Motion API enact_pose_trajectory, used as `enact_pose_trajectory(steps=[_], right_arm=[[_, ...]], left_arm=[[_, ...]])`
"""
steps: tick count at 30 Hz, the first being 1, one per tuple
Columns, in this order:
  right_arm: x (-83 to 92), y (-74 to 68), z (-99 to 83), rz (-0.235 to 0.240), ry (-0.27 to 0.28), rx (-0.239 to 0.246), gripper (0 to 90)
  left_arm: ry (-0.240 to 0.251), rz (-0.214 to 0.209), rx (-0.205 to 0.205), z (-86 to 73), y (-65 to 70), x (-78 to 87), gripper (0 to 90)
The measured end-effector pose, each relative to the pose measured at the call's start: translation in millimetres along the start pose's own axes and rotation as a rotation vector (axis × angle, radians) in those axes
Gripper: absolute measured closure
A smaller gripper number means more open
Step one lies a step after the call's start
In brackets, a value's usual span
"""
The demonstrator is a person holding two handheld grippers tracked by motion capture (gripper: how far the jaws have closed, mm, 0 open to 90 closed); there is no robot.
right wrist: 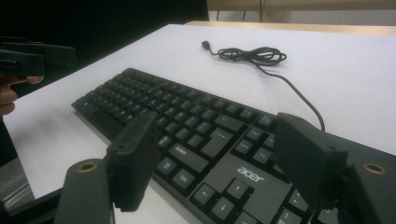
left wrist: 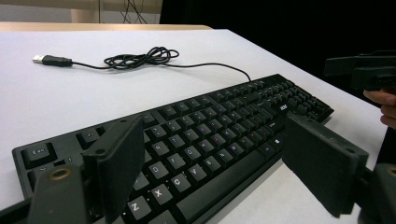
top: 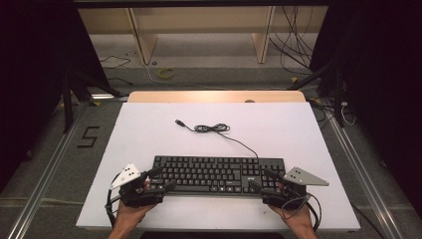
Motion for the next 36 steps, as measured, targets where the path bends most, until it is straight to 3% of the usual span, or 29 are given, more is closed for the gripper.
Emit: enact_pose_trajectory(steps=[36], right_arm=[[-3.1,-1.7,0.5,0.006,-0.003,-0.008,32.2]], left_arm=[[-0.003,0.025,-0.005,0.2,-4.3,0.6,21.5]])
Point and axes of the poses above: each handheld gripper's, and its own axes: x roughly backward along the jaws, z roughly out of its top, y roughly to its right, the point moved 6 cm from there along -x, roughly forward along the jaws, and after that the axes turned 5 degrees about z, right-handed, at the moved point
